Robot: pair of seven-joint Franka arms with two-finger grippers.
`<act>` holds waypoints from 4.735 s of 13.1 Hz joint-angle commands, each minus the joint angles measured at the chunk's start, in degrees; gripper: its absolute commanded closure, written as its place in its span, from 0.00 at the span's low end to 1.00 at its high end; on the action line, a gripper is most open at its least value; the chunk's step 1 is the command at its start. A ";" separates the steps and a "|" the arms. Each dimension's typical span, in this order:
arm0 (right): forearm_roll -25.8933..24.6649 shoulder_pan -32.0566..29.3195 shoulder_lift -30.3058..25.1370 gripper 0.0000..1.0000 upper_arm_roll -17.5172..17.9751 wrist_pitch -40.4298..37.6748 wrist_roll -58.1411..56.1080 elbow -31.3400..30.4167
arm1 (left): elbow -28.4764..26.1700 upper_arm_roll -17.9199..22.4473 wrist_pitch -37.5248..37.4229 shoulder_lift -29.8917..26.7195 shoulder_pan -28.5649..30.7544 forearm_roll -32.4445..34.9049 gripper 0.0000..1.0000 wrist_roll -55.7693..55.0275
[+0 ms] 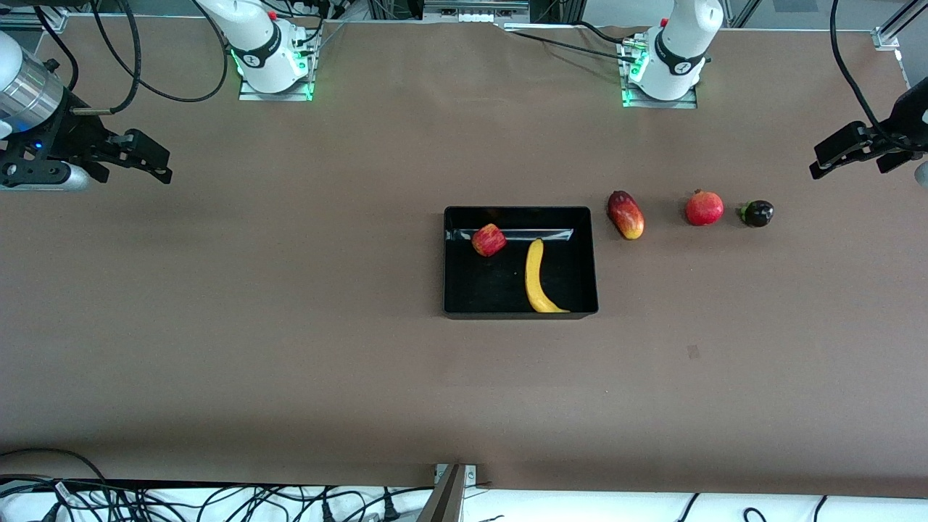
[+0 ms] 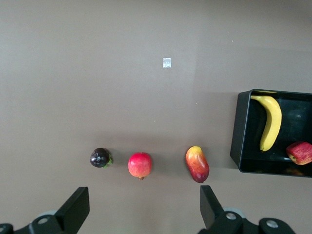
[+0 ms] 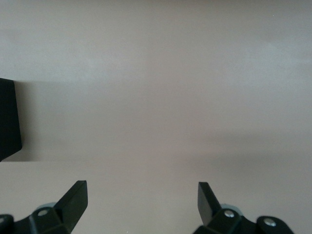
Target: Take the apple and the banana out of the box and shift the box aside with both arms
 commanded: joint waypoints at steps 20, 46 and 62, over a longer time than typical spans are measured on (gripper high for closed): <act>0.98 -0.08 0.24 0.00 0.04 -0.23 -0.70 0.90 | -0.55 -14.63 31.62 37.33 -22.23 -3.70 0.00 -50.37; 0.98 -0.08 0.24 0.00 0.12 -0.67 -0.70 0.90 | -0.20 -17.36 35.62 40.52 -23.03 -2.73 1.00 -54.95; 0.98 0.01 0.24 0.00 0.39 -0.85 -0.70 0.90 | -2.99 -16.49 37.12 40.67 13.09 5.70 1.00 0.77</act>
